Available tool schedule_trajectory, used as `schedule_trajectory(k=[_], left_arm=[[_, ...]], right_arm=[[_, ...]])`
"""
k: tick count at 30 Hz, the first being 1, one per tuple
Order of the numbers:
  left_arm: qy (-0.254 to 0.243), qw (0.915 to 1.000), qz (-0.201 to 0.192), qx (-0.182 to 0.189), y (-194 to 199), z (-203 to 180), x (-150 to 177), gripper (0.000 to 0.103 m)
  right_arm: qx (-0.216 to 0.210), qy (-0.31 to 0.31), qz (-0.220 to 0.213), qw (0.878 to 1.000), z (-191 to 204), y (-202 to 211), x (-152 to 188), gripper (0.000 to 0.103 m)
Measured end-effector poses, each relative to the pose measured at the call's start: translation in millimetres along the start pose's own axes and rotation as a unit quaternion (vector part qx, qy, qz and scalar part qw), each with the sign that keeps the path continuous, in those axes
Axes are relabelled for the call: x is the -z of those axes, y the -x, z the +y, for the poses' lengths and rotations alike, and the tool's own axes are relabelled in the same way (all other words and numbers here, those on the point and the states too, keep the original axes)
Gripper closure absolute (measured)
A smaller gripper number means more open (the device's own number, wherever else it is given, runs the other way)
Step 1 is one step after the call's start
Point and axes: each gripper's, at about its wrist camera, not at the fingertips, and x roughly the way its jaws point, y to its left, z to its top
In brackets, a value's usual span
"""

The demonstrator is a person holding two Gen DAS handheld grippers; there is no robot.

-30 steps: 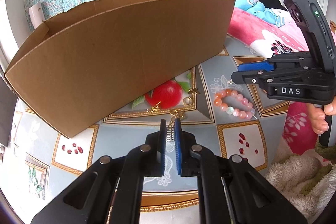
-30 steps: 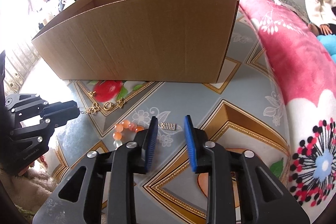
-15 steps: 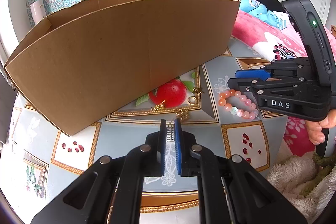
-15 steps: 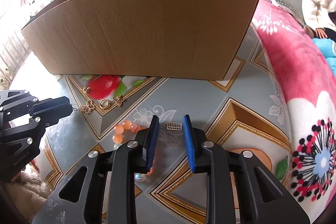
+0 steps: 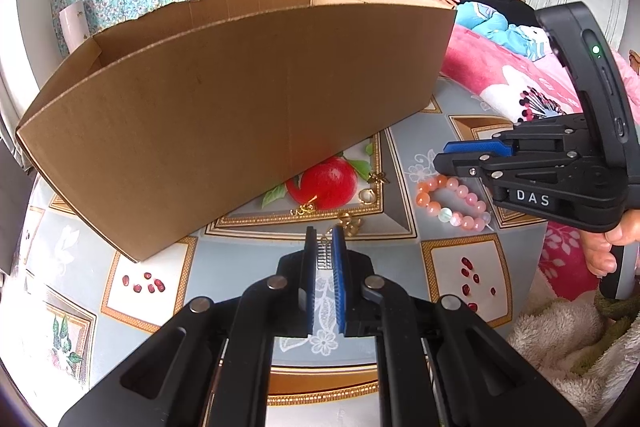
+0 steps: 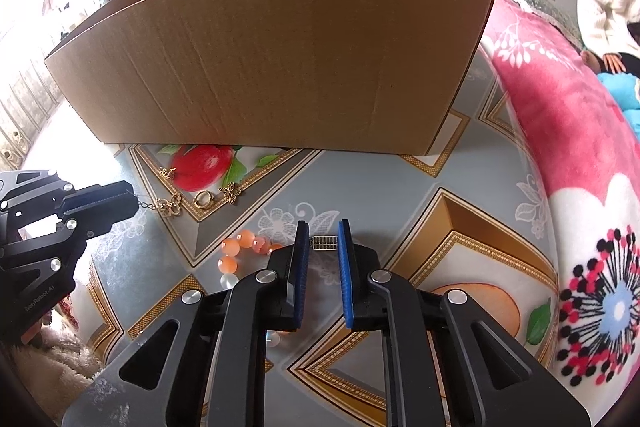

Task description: Organize jewelry

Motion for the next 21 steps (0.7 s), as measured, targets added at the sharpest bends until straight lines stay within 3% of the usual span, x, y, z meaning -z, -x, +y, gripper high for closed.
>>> schedule_trajectory(k=[13, 21], left_arm=[[-0.013, 0.999, -0.041, -0.007, 32, -6, -9, 0.096], [-0.013, 0.9964, -0.083, -0.01, 65, -6, -20, 0.096]], right_arm=[[-0.005, 0.006, -0.037, 0.999, -2, 34, 2, 0.091], [-0.029, 0.005, -0.092, 0.995, 1, 68, -4, 0.091]])
